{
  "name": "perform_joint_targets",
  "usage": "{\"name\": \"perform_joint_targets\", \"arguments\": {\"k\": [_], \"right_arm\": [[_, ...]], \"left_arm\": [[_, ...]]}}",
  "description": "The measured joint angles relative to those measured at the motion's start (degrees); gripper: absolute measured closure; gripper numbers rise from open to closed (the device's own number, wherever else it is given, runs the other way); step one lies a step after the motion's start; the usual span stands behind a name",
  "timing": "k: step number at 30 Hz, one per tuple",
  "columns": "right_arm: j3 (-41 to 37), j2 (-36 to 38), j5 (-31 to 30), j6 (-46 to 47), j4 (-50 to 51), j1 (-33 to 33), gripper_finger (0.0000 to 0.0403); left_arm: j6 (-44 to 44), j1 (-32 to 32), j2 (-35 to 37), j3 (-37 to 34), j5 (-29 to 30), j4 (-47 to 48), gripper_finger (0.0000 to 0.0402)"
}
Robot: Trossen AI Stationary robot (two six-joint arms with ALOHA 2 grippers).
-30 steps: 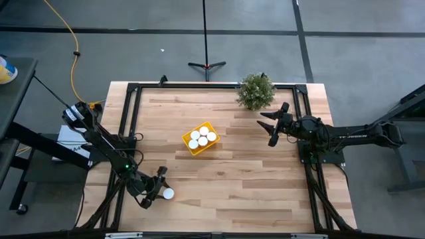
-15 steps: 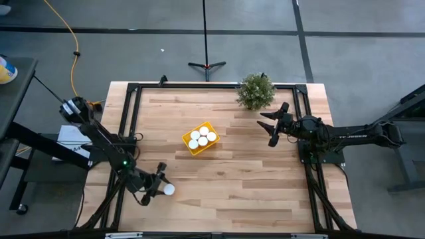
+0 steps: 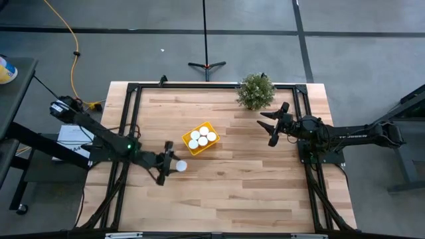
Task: Pick and place pill bottles into a basket
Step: Put the orange pill bottle into the yellow bin
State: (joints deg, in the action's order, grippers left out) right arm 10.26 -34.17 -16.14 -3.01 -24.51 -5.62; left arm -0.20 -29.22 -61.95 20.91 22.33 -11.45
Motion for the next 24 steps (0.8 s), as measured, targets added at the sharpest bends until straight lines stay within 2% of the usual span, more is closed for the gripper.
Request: {"name": "perform_joint_targets", "arguments": {"k": [4, 9, 12, 15, 24], "right_arm": [[0.00, 0.00, 0.17, 0.28, 0.04, -0.01, 0.0231], [0.00, 0.02, 4.41, 1.36, -1.06, 0.01, 0.0231], [0.00, 0.02, 4.70, 0.27, -1.05, 0.01, 0.0231], [0.00, 0.02, 4.65, -0.52, -1.05, 0.01, 0.0231], [0.00, 0.02, 4.31, -1.09, -1.03, 0.01, 0.0231]], "left_arm": [[2.18, 5.65, 1.69, 3.11, -0.17, 5.68, 0.0195], [5.12, 12.93, 1.68, 4.85, -0.24, 8.29, 0.0195], [5.99, 16.67, 1.71, 5.15, -0.48, 10.04, 0.0195], [6.39, 19.40, 1.91, 6.00, -2.55, 10.94, 0.0195], [5.90, 25.03, 1.88, 6.51, -2.90, 15.47, 0.0195]]}}
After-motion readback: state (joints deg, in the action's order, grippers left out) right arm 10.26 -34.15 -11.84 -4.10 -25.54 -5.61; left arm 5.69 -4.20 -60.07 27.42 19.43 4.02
